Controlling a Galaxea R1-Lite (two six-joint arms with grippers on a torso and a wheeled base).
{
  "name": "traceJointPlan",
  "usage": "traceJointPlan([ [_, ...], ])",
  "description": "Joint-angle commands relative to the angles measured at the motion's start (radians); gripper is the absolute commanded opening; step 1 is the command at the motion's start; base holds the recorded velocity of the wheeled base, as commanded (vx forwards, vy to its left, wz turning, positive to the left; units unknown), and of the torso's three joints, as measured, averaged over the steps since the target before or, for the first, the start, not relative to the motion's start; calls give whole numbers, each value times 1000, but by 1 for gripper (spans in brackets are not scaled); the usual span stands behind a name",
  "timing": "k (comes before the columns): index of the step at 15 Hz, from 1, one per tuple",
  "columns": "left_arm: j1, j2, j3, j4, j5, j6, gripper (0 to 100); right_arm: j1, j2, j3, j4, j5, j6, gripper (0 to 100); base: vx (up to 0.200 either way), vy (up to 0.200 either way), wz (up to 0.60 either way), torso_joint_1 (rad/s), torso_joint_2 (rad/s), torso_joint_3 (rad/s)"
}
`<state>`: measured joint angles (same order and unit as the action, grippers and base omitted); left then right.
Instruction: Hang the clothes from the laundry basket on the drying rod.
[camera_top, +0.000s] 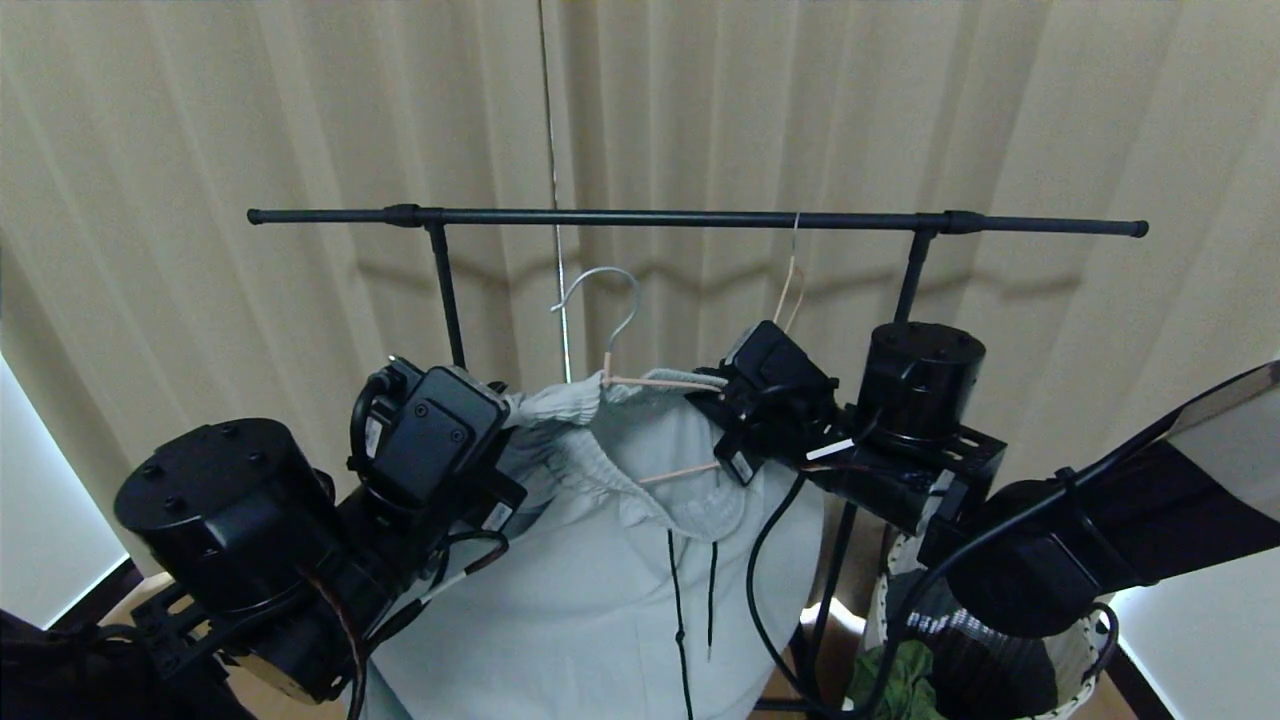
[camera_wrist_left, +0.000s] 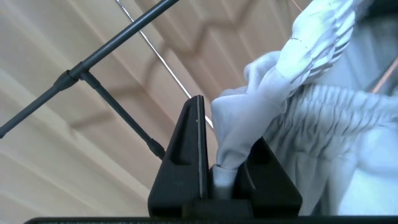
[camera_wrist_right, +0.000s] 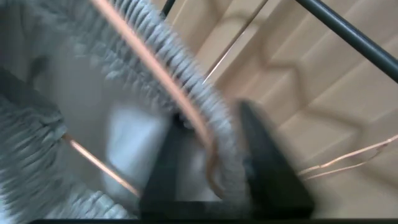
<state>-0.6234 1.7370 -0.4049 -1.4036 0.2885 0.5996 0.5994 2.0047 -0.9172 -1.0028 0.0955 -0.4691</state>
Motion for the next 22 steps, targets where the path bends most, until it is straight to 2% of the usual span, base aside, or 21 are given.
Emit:
traceJointPlan([
  [1, 1, -1, 0, 0, 1, -1, 0, 0, -4, 1, 0, 1, 0, 0, 0, 0, 0, 0, 0, 0],
  [8, -1, -1, 11, 0, 0, -7, 0, 2, -4, 12, -7, 0, 1, 0, 0, 0, 0, 0, 0, 0],
  [9, -1, -5, 23, 2, -12, -7, 100, 2, -14, 21, -7, 0, 1, 0, 0, 0, 0, 0, 0, 0],
  [14, 2, -82, 17, 32, -17, -34, 100, -26, -115, 86, 6, -56, 20, 0, 0, 0, 0, 0, 0, 0],
  [16, -2, -172, 1, 169, -17, -80, 100, -72, -159, 98, 35, -80, 24, 0, 0, 0, 0, 0, 0, 0],
  [18, -12, -289, -71, 419, -17, -184, 100, -110, -195, 98, 76, -96, 44, 0, 0, 0, 0, 0, 0, 0],
  [20, -12, -361, -129, 594, -34, -268, 100, -125, -210, 100, 95, -96, 64, 0, 0, 0, 0, 0, 0, 0],
  [21, -9, -418, -150, 707, -81, -327, 100, -144, -216, 106, 102, -96, 70, 0, 0, 0, 0, 0, 0, 0],
  [22, 1, -452, -146, 770, -118, -350, 100, -156, -224, 106, 102, -96, 70, 0, 0, 0, 0, 0, 0, 0],
])
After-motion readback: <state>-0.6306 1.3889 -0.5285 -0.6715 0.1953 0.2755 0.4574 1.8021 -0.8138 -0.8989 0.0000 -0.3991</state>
